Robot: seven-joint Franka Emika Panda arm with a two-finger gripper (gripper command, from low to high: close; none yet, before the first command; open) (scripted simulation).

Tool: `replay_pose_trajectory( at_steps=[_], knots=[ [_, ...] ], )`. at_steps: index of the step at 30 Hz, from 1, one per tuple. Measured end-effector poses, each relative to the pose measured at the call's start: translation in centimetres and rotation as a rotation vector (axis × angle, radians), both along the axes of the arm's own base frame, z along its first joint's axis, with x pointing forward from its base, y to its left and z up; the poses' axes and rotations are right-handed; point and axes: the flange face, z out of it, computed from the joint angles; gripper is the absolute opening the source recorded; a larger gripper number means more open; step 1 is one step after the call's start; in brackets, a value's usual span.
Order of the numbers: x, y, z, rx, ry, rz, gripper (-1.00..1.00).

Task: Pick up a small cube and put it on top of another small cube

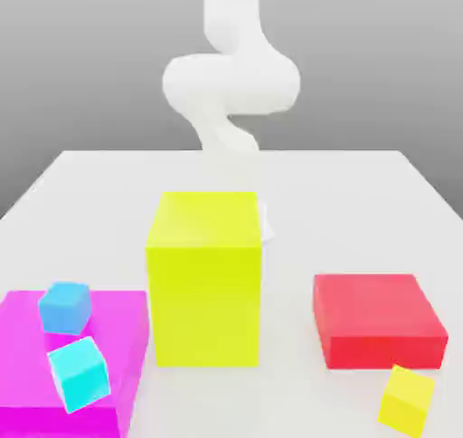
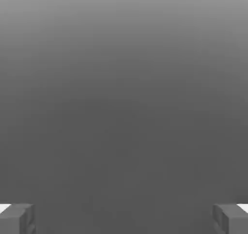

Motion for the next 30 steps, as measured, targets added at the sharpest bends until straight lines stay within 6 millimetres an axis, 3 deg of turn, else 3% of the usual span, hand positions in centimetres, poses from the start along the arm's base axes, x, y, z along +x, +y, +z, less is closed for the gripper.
replay_pose_trajectory(
  at_steps=[8, 15, 22, 30],
  knots=[
    [8.5, 5.2, -12.6, -0.023, 0.203, -0.168, 0.0],
    [12.2, 9.2, -24.7, -0.009, 0.353, -0.275, 0.0],
    [12.3, 13.9, -36.1, 0.05, 0.492, -0.351, 0.0],
    [9.1, 19.5, -46.0, 0.184, 0.655, -0.439, 0.0]
  ],
)
